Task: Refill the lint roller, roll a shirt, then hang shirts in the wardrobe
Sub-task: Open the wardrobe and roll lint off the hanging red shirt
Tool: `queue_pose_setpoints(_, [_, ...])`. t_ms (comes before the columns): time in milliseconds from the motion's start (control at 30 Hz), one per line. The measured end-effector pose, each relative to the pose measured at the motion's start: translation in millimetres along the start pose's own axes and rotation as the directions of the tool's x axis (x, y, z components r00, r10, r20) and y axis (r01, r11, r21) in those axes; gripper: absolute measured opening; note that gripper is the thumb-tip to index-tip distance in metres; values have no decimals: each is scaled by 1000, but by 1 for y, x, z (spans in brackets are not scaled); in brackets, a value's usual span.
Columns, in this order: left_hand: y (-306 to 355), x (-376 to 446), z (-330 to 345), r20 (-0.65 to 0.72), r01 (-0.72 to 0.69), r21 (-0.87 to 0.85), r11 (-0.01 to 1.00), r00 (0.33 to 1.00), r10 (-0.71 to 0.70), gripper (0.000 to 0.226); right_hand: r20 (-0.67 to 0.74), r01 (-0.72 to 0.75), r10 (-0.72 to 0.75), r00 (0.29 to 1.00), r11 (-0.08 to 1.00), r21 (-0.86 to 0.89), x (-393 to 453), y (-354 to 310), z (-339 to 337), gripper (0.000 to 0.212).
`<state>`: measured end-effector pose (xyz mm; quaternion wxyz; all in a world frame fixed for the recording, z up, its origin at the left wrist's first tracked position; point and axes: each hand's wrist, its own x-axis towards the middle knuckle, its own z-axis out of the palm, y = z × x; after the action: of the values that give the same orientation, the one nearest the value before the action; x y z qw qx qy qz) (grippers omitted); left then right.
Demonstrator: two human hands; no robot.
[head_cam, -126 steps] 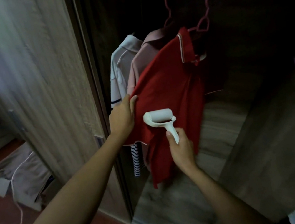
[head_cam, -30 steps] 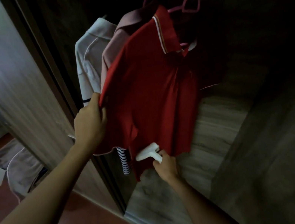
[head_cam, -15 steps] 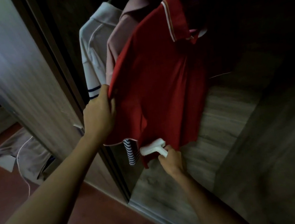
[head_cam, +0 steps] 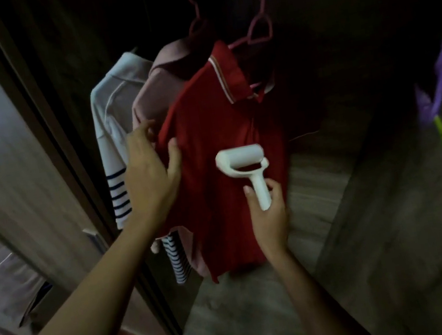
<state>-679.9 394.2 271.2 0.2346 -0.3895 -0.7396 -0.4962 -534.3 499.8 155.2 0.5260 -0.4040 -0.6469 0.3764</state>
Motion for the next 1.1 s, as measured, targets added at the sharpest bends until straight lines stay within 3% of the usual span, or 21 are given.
queue_pose_setpoints(67, [12,14,11,9,-35,8,999,999,35,50,-54,60,-57,997,996,71,21,-15,-1,24])
queue_pose_setpoints(200, [17,30,29,86,-93,146,985,993,81,30,-97,147,-150,984,989,-30,58,-14,5,27])
queue_pose_setpoints(400, [7,32,27,132,-143,92,986,983,130,20,100,42,-19,995,974,-224,52,63,11,26])
queue_pose_setpoints(533, [12,33,20,75,-164,89,982,985,158,14,81,0,18,997,978,-207,36,78,1,23])
queue_pose_setpoints(667, [11,41,11,70,-134,109,985,989,127,4,-20,64,-67,998,994,-91,53,43,2,27])
queue_pose_setpoints(833, [10,46,2,69,-119,116,986,991,112,16,93,135,-127,988,987,-87,50,39,14,22])
queue_pose_setpoints(900, [6,46,0,85,-82,160,984,994,69,32,151,85,-66,986,989,-123,36,57,16,22])
queue_pose_setpoints(1000, [5,46,-3,113,-18,188,982,994,-3,63,67,34,-27,997,994,-103,32,59,13,21])
queue_pose_setpoints(1100, [9,44,-5,101,2,195,981,995,-22,56,-64,50,-49,997,999,11,65,25,7,19])
